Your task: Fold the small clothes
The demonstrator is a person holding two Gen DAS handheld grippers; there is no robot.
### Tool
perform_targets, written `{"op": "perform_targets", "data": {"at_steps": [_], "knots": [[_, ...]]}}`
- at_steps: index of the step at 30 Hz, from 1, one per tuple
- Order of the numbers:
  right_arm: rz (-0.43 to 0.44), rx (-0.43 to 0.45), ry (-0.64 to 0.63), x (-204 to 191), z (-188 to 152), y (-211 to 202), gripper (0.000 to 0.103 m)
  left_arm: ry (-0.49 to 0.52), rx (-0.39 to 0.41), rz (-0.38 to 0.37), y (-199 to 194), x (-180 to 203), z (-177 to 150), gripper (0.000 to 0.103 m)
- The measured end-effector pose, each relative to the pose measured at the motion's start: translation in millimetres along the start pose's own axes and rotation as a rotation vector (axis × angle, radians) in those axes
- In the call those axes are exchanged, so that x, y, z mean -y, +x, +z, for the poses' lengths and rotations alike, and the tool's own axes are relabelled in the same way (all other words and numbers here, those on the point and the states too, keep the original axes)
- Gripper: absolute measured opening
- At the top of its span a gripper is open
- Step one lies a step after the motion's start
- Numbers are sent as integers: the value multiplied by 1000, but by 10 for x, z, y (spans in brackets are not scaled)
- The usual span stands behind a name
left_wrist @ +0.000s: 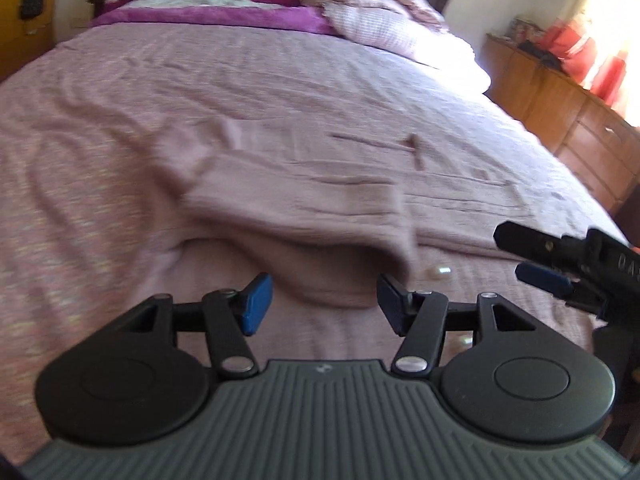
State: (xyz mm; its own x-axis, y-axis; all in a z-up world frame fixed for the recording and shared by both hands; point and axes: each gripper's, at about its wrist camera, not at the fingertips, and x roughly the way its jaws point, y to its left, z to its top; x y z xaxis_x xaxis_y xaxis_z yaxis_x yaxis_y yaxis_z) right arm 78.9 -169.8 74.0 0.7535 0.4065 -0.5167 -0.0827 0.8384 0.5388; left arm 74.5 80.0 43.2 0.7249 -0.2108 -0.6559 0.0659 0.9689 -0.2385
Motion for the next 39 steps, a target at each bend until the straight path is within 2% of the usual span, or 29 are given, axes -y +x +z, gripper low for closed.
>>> {"op": "perform_targets", "data": {"at_steps": [7, 12, 16, 19, 22, 23, 24, 25, 26, 27, 30, 32, 34, 37, 39], "knots": [[64, -113, -74, -352, 110, 367, 87, -26, -2, 167, -53, -359, -10, 60], [52, -186, -116, -532, 172, 636, 78, -33, 14, 183, -38, -492, 1, 60], [18, -197, -152, -614, 201, 793, 77, 27, 28, 266, 10, -468, 26, 60], [28, -229, -122, -623, 195, 897, 75, 11, 36, 256, 33, -537, 32, 60], [27, -273, -92, -636, 189, 998, 63, 13, 33, 275, 119, -587, 49, 60], [25, -277, -94, -648, 191, 1013, 54, 16, 34, 288, 143, -599, 54, 60], [23, -275, -102, -664, 190, 1033, 40, 17, 36, 299, 165, -616, 60, 60], [22, -276, -114, -684, 203, 1046, 32, 13, 38, 308, 181, -632, 65, 60], [23, -278, -125, -706, 231, 1051, 18, 2, 40, 314, 193, -659, 66, 60], [28, -275, -140, -737, 268, 1046, 14, -14, 42, 313, 196, -684, 65, 62], [61, -222, -209, -890, 452, 916, 11, -51, 42, 303, 203, -752, 51, 63], [117, -149, -240, -963, 621, 718, 11, -34, 41, 297, 198, -757, 44, 62], [127, -85, -268, -977, 753, 541, 11, -21, 39, 297, 196, -753, 43, 62], [60, -18, -323, -891, 834, 407, 11, -25, 40, 296, 203, -759, 36, 62], [8, -23, -323, -752, 834, 423, 11, -25, 41, 297, 209, -752, 29, 64]]}}
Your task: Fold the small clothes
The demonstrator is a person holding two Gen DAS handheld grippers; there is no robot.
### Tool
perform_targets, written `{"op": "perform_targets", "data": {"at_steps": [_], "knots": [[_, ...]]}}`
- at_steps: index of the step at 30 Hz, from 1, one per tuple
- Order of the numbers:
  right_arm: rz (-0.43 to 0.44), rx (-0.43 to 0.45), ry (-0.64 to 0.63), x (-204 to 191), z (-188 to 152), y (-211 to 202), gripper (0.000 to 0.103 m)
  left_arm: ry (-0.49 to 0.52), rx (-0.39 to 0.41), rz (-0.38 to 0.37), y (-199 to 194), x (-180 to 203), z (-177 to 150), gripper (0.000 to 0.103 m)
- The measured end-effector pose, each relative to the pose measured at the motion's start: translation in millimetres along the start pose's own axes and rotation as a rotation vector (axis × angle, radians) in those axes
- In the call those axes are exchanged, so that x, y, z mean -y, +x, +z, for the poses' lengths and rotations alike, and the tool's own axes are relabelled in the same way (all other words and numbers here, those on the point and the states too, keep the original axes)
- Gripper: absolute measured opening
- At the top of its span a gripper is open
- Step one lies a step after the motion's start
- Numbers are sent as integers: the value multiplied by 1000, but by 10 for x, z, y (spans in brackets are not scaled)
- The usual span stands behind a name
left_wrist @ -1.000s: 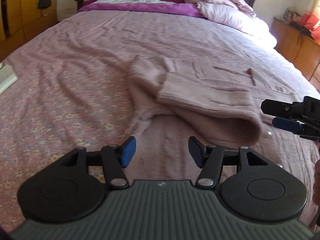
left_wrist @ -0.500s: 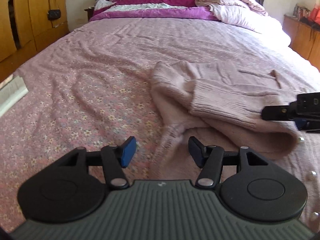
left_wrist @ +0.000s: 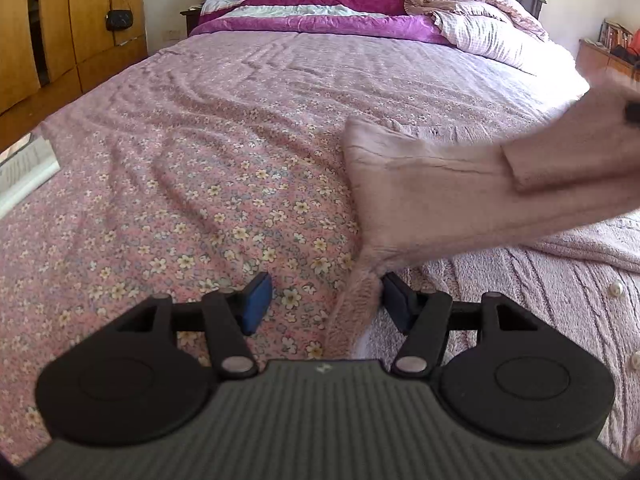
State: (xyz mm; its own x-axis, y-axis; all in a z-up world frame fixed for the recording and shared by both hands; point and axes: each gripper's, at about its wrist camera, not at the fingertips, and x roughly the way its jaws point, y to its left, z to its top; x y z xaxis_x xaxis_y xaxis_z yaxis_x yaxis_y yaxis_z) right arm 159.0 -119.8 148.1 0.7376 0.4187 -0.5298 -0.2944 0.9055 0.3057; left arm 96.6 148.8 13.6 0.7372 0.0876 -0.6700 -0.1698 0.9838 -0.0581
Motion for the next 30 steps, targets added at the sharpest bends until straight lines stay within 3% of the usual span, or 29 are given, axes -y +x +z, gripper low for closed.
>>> {"op": "perform_targets", "data": {"at_steps": [8, 10, 12, 16, 18, 22, 30], "knots": [[-142, -140, -21, 393, -550, 406, 13, 31, 2, 9, 8, 45, -19, 65], [-145, -118, -11, 416, -666, 435, 20, 33, 0, 10, 8, 47, -15, 65], [-170, -111, -23, 410, -676, 403, 38, 33, 0, 10, 8, 44, -18, 65], [-218, -42, -115, 265, -614, 247, 42, 31, 2, 13, 11, 49, -19, 65], [-208, -21, -150, 152, -581, 183, 48, 31, 1, 17, 12, 59, -16, 66], [-103, -41, -174, -79, -541, 180, 51, 32, -1, 21, 12, 64, -12, 66], [13, -119, -279, -624, -788, 598, 59, 32, -2, 18, 20, 60, -13, 66]]}}
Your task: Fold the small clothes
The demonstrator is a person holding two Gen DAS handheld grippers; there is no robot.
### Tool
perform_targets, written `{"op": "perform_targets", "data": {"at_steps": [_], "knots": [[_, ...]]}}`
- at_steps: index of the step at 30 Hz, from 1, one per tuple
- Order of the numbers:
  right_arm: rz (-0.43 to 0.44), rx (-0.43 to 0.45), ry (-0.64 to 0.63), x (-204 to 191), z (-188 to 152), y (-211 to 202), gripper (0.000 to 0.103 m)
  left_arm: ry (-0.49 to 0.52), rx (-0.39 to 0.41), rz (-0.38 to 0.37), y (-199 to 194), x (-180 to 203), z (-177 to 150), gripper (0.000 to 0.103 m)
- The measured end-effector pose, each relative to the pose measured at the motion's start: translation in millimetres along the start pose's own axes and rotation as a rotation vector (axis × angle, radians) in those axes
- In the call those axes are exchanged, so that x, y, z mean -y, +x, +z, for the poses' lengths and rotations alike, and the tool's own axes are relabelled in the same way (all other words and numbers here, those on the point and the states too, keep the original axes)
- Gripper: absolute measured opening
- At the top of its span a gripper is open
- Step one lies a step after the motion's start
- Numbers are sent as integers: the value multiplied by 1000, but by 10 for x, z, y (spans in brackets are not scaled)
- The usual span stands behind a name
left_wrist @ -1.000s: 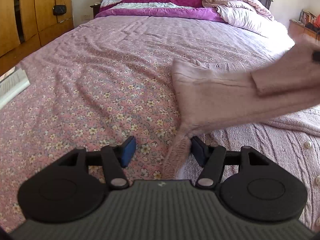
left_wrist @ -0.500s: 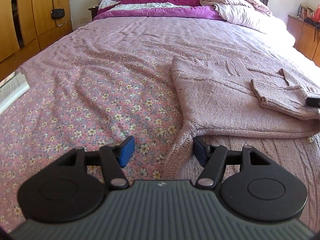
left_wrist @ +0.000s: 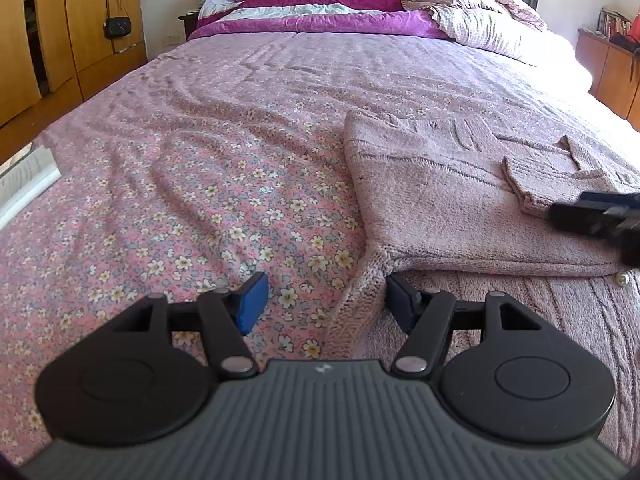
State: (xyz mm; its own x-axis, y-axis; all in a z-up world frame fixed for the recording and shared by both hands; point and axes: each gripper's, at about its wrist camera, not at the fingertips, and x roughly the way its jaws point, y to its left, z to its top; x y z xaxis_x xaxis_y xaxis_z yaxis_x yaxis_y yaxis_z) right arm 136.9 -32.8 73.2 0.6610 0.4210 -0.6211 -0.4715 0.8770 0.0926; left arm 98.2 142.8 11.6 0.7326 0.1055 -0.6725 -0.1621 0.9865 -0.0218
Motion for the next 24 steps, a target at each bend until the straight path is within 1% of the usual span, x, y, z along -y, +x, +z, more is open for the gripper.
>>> {"op": "perform_targets", "data": {"at_steps": [2, 4, 7, 8, 9, 10, 11, 13, 16, 19, 21, 24], "knots": [[-36, -10, -36, -95, -31, 117, 59, 0, 1, 0, 3, -1, -3, 66], [-67, -1, -51, -110, -65, 184, 59, 0, 0, 0, 3, -1, -2, 66], [-109, 18, -15, -25, -96, 178, 54, -3, 1, 7, 11, 6, 1, 68], [-130, 31, -5, 6, -102, 162, 42, -5, 0, 11, 15, 13, 4, 68], [-144, 43, -2, 34, -109, 146, 27, -4, -1, 14, 17, 24, 5, 68], [-158, 55, 3, 65, -112, 117, 19, -4, -2, 19, 18, 33, 6, 68], [-166, 72, 15, 108, -109, 70, 9, -4, -1, 21, 19, 42, 0, 68], [-182, 113, 45, 213, -93, -78, 9, -5, -1, 24, 21, 41, -1, 68], [-245, 187, 79, 414, -84, -369, 9, -6, -2, 24, 20, 40, 1, 68], [-318, 238, 139, 673, -121, -632, 9, -6, -4, 25, 22, 41, 1, 68], [-375, 253, 172, 850, -185, -763, 9, -5, -3, 25, 19, 41, -2, 68], [-448, 245, 236, 1097, -342, -866, 9, -7, -3, 27, 21, 44, -5, 69]]}}
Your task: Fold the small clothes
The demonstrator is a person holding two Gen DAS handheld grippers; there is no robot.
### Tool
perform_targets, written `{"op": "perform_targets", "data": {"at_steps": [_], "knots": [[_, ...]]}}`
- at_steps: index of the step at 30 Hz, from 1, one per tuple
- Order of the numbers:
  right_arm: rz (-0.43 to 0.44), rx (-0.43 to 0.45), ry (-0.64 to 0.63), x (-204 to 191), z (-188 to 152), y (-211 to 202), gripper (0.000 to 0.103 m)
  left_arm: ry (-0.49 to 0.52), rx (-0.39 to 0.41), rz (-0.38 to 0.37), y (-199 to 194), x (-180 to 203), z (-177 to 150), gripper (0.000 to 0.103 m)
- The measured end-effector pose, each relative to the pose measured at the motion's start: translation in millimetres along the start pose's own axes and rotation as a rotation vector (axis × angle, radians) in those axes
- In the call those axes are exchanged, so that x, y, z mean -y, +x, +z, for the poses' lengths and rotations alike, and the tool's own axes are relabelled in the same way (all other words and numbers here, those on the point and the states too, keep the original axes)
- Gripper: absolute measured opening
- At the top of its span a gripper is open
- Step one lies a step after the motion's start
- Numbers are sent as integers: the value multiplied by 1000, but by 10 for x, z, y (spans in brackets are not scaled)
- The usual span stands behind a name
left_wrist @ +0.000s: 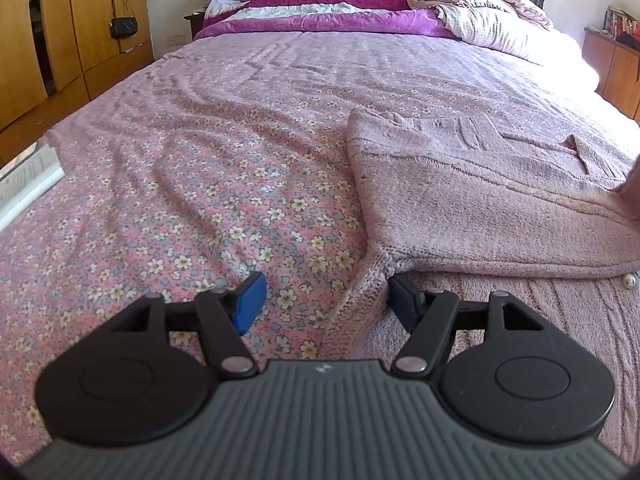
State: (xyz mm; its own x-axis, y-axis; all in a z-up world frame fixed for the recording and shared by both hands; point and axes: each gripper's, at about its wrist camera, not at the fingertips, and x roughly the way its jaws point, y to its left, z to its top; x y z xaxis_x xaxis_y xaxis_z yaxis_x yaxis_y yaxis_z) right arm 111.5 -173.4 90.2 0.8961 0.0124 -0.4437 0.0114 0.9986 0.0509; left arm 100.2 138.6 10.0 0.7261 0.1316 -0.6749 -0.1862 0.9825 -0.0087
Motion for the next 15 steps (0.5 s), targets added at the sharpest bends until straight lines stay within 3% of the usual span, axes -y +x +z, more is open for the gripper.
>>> {"op": "perform_targets", "data": {"at_steps": [4, 7, 11, 13, 15], "knots": [[-79, -74, 210, 436, -253, 59, 10, 1, -5, 4, 5, 4, 10, 69], [-126, -99, 259, 538, -461, 36, 10, 1, -9, 9, 2, 7, 13, 69], [-75, -83, 308, 617, -536, -76, 19, -22, -34, -3, -45, 7, 69, 67], [-53, -42, 314, 644, -500, -145, 21, -42, -33, -23, -96, 2, 92, 67], [-35, -9, 299, 639, -406, -158, 29, -57, -19, -48, -158, 14, 110, 67]]}}
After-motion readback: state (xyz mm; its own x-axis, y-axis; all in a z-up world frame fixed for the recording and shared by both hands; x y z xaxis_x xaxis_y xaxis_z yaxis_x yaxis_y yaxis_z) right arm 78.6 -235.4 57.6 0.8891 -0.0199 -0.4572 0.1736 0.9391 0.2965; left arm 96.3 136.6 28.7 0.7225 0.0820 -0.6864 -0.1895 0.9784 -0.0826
